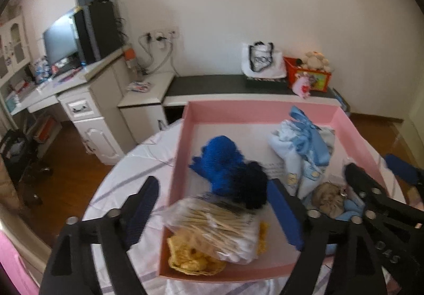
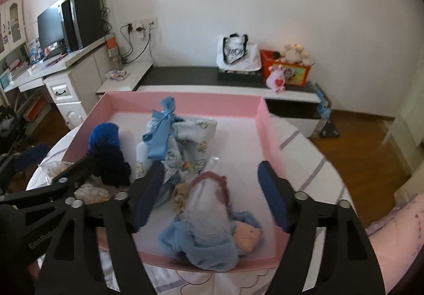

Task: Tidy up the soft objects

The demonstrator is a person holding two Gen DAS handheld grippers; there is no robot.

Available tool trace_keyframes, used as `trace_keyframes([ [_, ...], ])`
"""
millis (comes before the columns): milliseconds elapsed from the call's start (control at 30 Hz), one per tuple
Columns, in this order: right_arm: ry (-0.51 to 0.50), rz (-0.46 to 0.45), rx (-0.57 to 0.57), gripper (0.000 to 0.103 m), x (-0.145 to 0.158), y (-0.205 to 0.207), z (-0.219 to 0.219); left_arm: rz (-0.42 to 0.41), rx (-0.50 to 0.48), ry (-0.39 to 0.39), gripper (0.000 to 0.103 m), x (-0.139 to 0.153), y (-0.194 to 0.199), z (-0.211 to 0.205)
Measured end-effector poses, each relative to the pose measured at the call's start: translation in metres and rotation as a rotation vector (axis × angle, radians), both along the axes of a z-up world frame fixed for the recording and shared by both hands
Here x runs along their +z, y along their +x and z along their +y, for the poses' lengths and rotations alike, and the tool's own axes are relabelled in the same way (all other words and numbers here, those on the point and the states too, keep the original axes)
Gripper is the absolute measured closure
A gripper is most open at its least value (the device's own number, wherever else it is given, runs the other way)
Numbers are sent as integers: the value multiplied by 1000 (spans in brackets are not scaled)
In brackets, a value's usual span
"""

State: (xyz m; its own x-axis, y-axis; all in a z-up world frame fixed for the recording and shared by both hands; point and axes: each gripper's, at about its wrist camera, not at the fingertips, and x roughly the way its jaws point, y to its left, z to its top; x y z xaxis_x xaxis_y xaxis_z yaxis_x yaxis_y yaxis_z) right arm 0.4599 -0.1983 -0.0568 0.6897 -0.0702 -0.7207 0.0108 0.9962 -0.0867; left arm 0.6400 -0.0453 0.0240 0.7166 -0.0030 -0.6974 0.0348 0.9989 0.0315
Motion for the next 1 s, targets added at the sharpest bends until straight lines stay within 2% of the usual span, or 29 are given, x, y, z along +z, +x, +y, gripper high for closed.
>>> trace_keyframes([
  [67, -5, -11, -16, 11, 3, -3, -3, -9, 14, 0, 6, -5, -10, -1],
  [200, -1, -16, -24, 8, 7, -6, -10, 2, 20, -17, 1, -13, -21, -5],
  [267, -9, -16, -28, 1, 7, -7, -11, 5, 21, -16, 1, -14, -24, 1],
  [567, 11, -21, -65, 1, 9, -9, -20, 12, 29, -23, 0, -5, -32, 9],
  [1000, 11, -29, -58, 1, 14, -20, -22, 2, 32, -29, 1, 6, -47, 10],
])
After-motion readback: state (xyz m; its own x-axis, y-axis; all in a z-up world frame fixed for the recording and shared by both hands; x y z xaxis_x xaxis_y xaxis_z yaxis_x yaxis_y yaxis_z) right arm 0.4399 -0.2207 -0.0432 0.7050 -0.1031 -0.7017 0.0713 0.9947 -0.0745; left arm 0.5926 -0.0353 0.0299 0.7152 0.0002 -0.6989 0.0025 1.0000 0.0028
